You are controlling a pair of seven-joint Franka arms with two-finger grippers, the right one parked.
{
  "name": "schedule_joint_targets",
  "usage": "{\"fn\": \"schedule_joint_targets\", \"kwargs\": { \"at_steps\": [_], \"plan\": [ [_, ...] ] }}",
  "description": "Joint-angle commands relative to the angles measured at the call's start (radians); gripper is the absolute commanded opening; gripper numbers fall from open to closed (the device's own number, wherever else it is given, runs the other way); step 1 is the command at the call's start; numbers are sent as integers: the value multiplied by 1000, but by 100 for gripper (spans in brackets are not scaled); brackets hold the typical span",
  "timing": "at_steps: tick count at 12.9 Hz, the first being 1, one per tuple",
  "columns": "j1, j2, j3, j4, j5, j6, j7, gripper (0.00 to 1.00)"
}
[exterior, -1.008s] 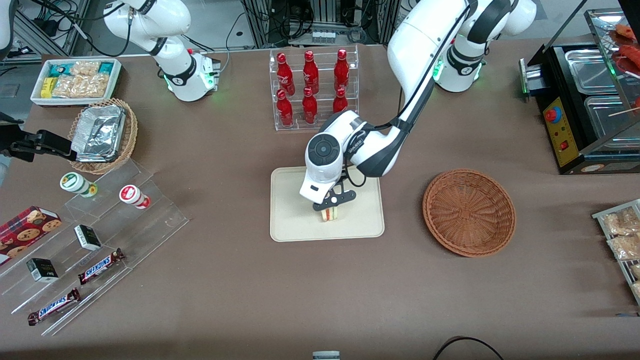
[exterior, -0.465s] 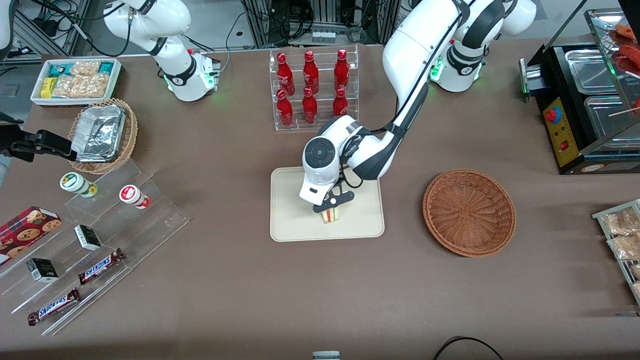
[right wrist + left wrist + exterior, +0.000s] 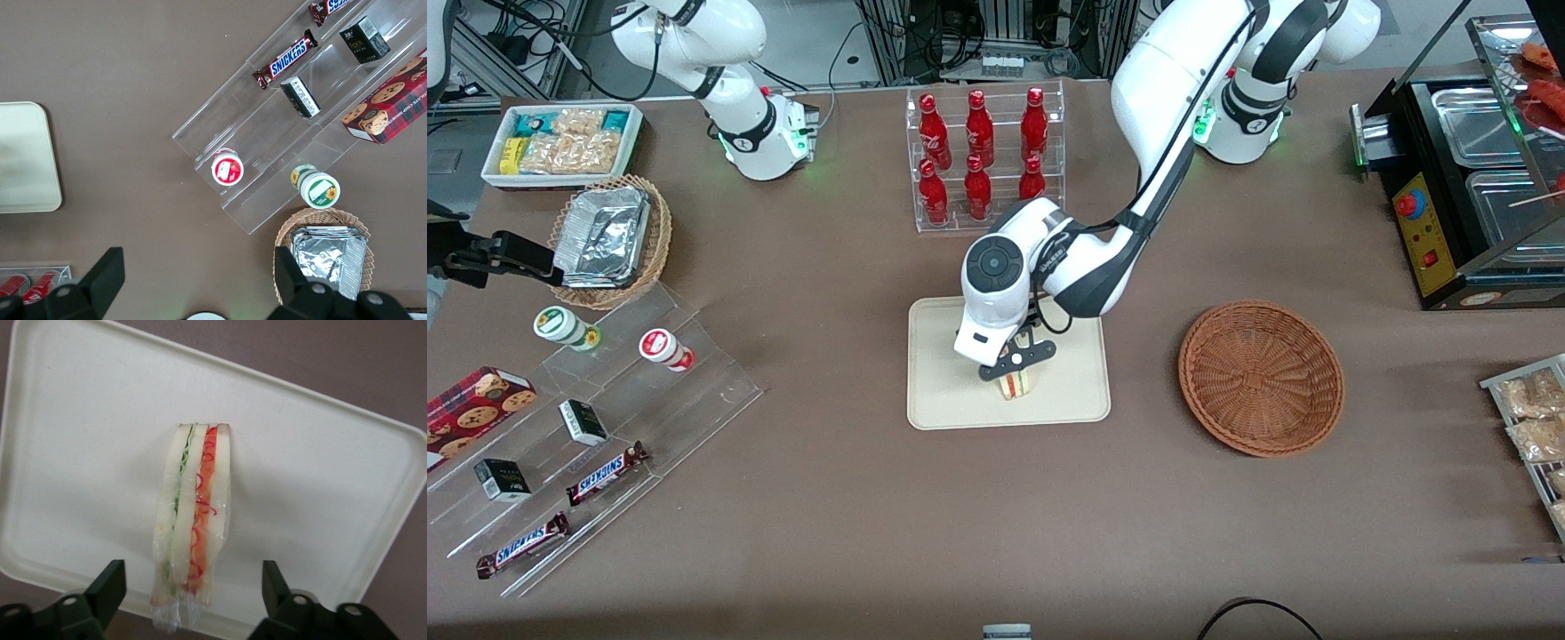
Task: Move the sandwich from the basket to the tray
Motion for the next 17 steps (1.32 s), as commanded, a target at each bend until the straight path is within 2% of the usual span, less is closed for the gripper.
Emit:
{"fn": "schedule_joint_targets", "kwargs": {
  "at_steps": [1, 5, 9, 11, 13, 17],
  "plan": [
    [-4, -13, 10, 62, 18, -85, -14, 100],
    [4, -66, 18, 91, 24, -177, 59, 100],
    [68, -143, 35, 77, 10, -270, 103, 100],
    [143, -178, 35, 60, 9, -297, 191, 100],
    [212, -262, 35, -31, 6, -305, 295, 100],
    [370, -318, 35, -43, 6, -380, 481, 100]
  ]
}}
